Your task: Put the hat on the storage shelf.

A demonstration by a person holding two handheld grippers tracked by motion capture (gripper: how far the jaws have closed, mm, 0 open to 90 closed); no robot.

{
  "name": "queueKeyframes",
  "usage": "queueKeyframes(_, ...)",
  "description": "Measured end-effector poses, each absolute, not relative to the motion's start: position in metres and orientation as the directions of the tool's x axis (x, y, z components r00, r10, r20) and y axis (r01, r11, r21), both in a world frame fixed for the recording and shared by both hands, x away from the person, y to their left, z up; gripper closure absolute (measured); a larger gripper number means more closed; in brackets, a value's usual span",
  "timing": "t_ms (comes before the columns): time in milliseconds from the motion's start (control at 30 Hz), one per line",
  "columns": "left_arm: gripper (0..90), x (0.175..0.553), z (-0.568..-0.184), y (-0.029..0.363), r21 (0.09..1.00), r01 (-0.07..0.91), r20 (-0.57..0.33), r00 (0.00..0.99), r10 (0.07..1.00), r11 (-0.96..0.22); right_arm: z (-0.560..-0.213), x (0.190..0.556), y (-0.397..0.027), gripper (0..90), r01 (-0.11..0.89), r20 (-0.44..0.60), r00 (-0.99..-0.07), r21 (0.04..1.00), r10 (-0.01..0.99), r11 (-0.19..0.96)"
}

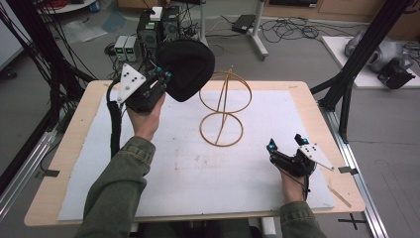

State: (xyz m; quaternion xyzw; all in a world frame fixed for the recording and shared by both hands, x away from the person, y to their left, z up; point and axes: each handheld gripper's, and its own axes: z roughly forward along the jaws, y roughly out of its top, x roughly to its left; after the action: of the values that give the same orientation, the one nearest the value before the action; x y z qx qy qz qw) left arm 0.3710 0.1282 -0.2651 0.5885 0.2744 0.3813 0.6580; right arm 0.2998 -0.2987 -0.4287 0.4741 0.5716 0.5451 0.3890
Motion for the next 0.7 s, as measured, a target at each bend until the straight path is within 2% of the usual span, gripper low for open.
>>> queueKeyframes(700, 87.7, 0.386, -0.267, 0.075, 0.989, -0.146, 0.09, 0.641, 0.762, 0.006, -0.429, 0.3, -0.297, 4.0, 0.131, 0.064, -0.28, 0.991, 0.958, -0.028)
